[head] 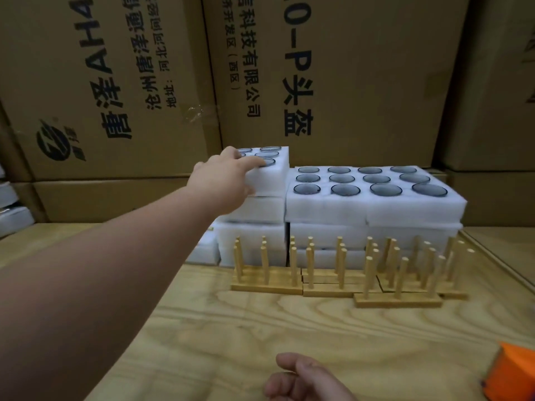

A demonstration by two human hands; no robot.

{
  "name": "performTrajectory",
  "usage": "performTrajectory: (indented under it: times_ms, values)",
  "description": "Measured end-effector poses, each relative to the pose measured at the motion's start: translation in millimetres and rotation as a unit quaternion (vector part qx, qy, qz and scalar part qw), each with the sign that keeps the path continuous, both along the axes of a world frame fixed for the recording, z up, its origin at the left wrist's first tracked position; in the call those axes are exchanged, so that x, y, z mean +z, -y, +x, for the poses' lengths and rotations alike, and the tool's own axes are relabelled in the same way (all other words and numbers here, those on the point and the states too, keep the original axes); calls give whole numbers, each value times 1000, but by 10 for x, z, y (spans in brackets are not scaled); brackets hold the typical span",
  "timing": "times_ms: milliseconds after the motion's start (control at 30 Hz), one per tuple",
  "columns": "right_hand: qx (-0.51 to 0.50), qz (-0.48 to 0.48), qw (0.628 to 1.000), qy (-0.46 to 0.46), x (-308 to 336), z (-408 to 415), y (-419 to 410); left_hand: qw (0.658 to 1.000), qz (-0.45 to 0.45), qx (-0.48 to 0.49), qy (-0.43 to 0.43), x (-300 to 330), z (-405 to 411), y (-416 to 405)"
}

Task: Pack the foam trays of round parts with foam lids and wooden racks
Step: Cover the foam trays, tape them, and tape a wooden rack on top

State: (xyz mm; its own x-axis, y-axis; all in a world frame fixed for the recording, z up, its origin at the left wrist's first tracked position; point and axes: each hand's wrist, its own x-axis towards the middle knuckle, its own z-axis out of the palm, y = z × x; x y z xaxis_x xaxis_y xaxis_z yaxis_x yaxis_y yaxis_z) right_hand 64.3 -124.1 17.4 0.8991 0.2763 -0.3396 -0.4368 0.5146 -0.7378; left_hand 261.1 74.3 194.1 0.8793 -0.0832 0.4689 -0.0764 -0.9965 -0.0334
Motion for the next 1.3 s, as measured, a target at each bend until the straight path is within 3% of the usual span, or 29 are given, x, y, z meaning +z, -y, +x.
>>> performTrajectory:
  times_ms: [233,367,467,567,833,1100,1233,1300]
  values:
    - [23,19,1000,-5,-34,55,18,999,25,22,-23,117,-16,82]
    - [35,50,998,-14,-11,73,21,999,-5,20,46,163,-230,119]
    - [31,77,996,-23,25,58,20,989,-34,-30,140,197,-577,171]
    - [7,98,995,-26,81,25,17,981,-42,-94,164,193,-1080,290]
    - [-182,-6,974,136,102,-65,227,980,-102,-168,42,-214,-2512,634]
    - [-200,62,975,70,147,-229,854,963,-132,-154,-176,-708,-3337,1197]
    - [-199,-9,976,92,147,-462,1185,900,-323,-148,-254,-1027,-3755,1355]
    - [-199,-13,976,90,135,-522,1343,880,-346,-170,-278,-1040,-3714,1419]
